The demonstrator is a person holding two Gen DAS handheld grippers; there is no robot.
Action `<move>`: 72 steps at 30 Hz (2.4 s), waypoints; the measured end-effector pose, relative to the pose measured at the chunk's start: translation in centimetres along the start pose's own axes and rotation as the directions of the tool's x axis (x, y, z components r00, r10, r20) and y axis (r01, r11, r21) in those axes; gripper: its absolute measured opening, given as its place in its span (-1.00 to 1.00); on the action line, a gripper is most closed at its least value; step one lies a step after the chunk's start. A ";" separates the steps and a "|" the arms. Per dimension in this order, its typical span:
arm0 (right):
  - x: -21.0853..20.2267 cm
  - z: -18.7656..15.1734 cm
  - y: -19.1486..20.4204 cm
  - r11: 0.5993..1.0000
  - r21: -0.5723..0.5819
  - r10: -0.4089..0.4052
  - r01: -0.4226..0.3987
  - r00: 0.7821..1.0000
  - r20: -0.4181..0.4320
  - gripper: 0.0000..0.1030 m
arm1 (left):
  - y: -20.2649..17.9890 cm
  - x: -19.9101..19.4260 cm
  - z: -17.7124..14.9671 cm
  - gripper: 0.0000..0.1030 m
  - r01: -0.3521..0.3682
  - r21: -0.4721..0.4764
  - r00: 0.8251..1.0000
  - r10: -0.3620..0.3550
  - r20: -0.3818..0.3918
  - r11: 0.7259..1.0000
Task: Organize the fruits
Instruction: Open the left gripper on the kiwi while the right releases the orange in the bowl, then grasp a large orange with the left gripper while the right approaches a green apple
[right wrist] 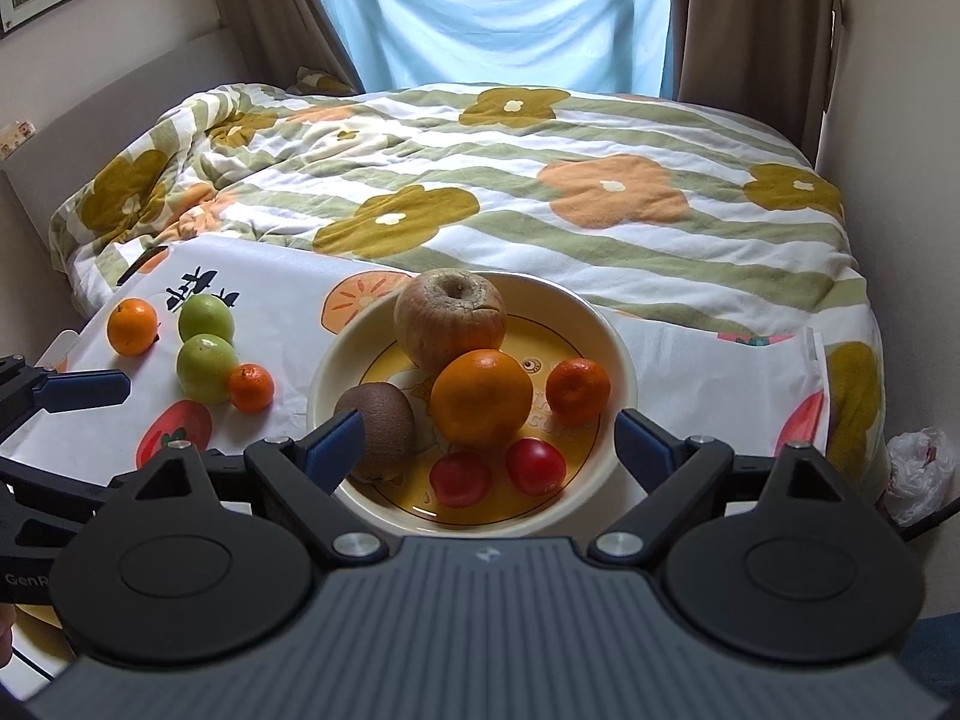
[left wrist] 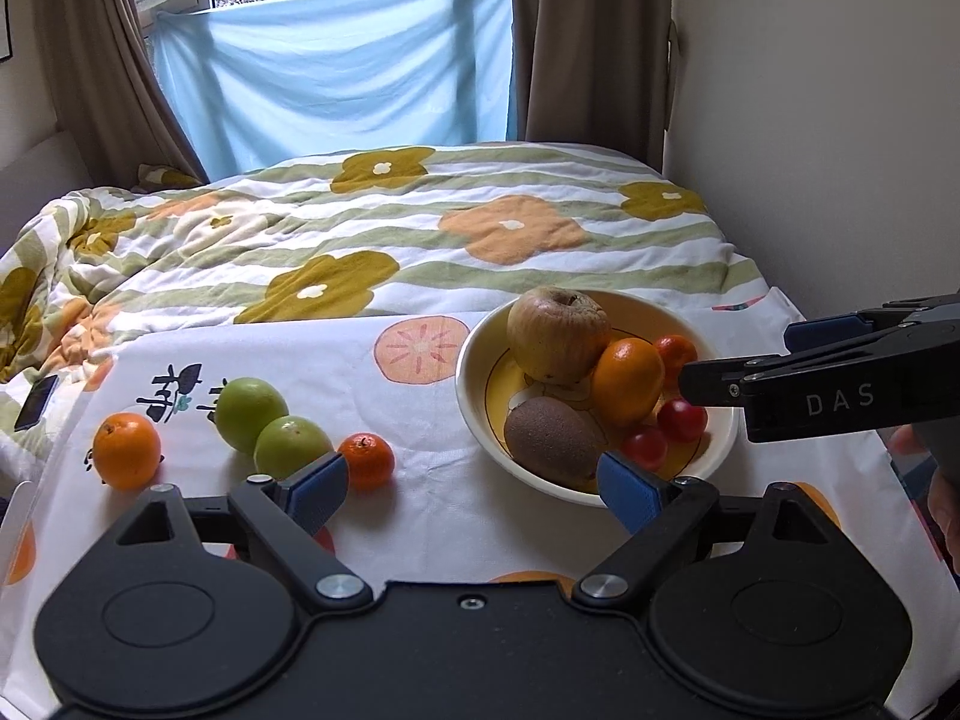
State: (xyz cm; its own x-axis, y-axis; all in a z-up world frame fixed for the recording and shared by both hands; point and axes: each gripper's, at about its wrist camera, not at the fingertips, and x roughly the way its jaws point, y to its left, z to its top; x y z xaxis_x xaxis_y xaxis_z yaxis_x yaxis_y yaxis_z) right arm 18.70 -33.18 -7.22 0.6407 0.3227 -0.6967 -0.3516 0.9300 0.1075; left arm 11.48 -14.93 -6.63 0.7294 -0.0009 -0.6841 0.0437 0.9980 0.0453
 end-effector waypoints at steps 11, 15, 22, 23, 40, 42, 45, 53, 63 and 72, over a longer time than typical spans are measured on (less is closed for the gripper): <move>-2.5 0.4 4.2 0.997 -0.012 0.073 -0.073 0.997 0.018 1.00 | 4.1 -5.0 -1.1 0.80 -0.109 -0.046 0.992 0.111 0.054 0.993; -2.5 0.5 6.6 0.996 -0.018 0.085 -0.084 0.996 0.028 1.00 | 6.6 -5.7 -1.4 0.80 -0.134 -0.055 0.988 0.137 0.065 0.989; -1.2 1.0 11.6 0.996 0.058 0.066 -0.068 0.997 0.030 1.00 | 12.2 -5.3 -1.4 0.80 -0.123 -0.046 0.991 0.126 0.052 0.991; -0.8 1.1 12.2 0.995 0.073 0.059 -0.060 0.998 0.027 1.00 | 12.9 -5.0 -1.4 0.80 -0.122 -0.039 0.991 0.124 0.049 0.992; 7.1 0.9 21.3 0.956 0.267 -0.117 0.118 0.993 -0.018 1.00 | 24.4 3.4 -1.5 0.91 -0.021 0.127 0.999 0.025 -0.027 0.992; 8.2 0.7 22.0 0.945 0.291 -0.146 0.147 0.989 -0.027 1.00 | 25.1 4.8 -1.5 0.91 0.003 0.148 0.999 0.003 -0.046 0.989; 9.5 0.2 22.7 0.927 0.326 -0.185 0.186 0.982 -0.033 1.00 | 25.9 6.8 -1.6 0.91 0.052 0.182 0.997 -0.039 -0.073 0.982; 12.0 -0.2 23.8 0.901 0.361 -0.232 0.240 0.970 -0.066 1.00 | 27.2 10.4 -1.3 0.83 0.143 0.189 0.985 -0.122 -0.119 0.972; 13.4 0.3 24.4 0.908 0.340 -0.234 0.246 0.969 -0.077 0.98 | 26.8 12.3 -1.3 0.35 0.155 0.169 0.981 -0.132 -0.140 0.973; 14.9 1.1 25.1 0.925 0.299 -0.220 0.235 0.972 -0.084 0.87 | 27.2 12.3 -1.6 0.28 0.150 0.152 0.983 -0.132 -0.124 0.977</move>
State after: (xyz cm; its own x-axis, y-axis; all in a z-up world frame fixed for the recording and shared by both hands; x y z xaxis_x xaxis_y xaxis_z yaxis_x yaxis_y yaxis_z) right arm 20.19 -4.84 -14.07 0.6427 0.0942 -0.7603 0.0293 0.9887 0.1473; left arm 20.53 12.30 -14.96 0.6268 -0.1247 -0.7691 0.2563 0.9652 0.0524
